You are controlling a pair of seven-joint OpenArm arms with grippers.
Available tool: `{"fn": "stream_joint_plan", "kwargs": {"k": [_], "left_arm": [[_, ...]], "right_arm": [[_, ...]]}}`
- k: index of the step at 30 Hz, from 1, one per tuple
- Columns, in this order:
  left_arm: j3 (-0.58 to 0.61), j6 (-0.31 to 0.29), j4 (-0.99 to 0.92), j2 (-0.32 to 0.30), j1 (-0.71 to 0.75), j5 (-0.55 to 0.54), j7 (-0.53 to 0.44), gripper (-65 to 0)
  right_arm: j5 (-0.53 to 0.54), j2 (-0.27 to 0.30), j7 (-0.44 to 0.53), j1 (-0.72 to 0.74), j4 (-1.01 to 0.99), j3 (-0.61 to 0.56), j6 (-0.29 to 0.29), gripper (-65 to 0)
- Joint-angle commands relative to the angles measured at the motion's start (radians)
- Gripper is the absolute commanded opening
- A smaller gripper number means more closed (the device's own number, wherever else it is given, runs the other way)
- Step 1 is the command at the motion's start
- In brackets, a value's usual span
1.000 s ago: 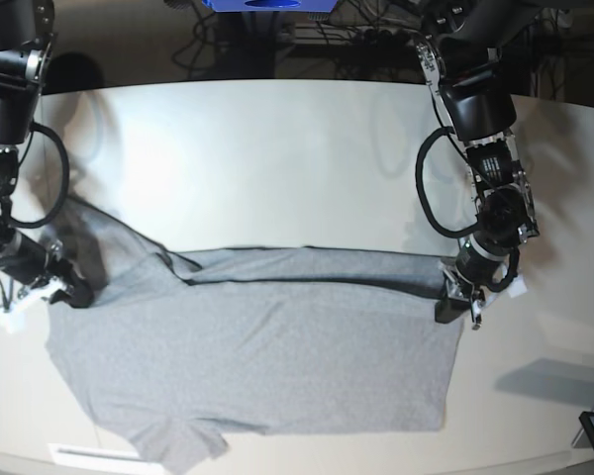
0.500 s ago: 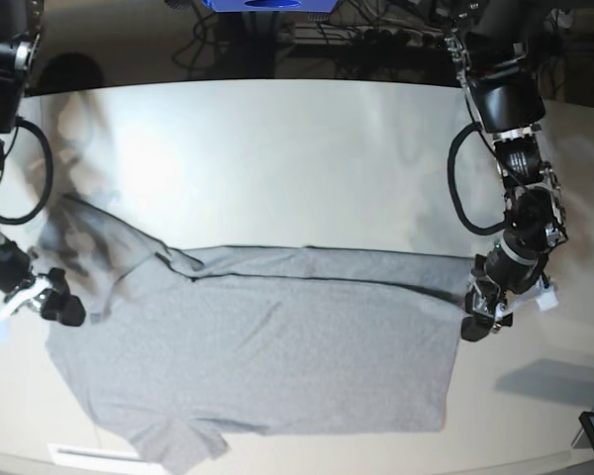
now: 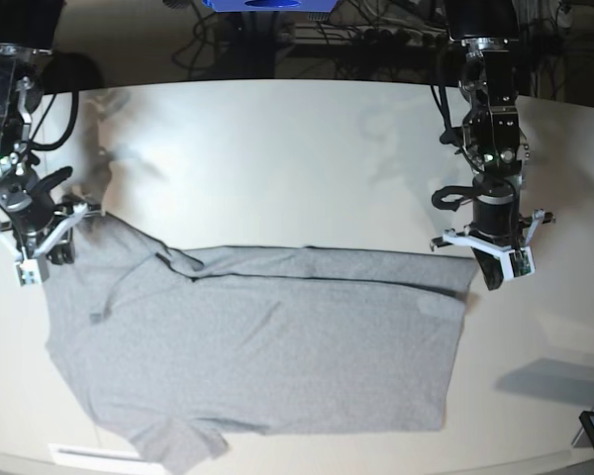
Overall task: Fold the T-shirt properly
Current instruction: 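Open both grippers and raise them off the shirt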
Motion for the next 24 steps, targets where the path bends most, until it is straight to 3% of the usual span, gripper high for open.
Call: {"fn": "stream_joint_plan", "kwargs": {"k": [1,5,8,24], "left_arm": [[-0.006,0.009,-0.007,-0.006,0.004,0.02,-0.063,-65.0],[0.0,0.009,-0.094,-0.003,0.005,0.021,-0.201,-65.0],[0.0,0.009,-0.146,-0.001,-0.013,0.021,-0.224,-65.0],[0.008,0.008,-0.214,-0.001,-0.033,0.02,-0.26,-65.0]], "right_arm": [[-0.038,-0.013,0.04,-0.01,0.015,0.01,-0.001,-61.2],[-0.203,-0.102,0.161,-0.05,0.007,0.003,-0.001,-64.7],[-0.275,-0.137,0.206,-0.056,-0.005,0.002,-0.001,-65.0],[-0.287,-0.142,0.207,-0.057,-0.008,0.003,-0.001,-65.0]]}}
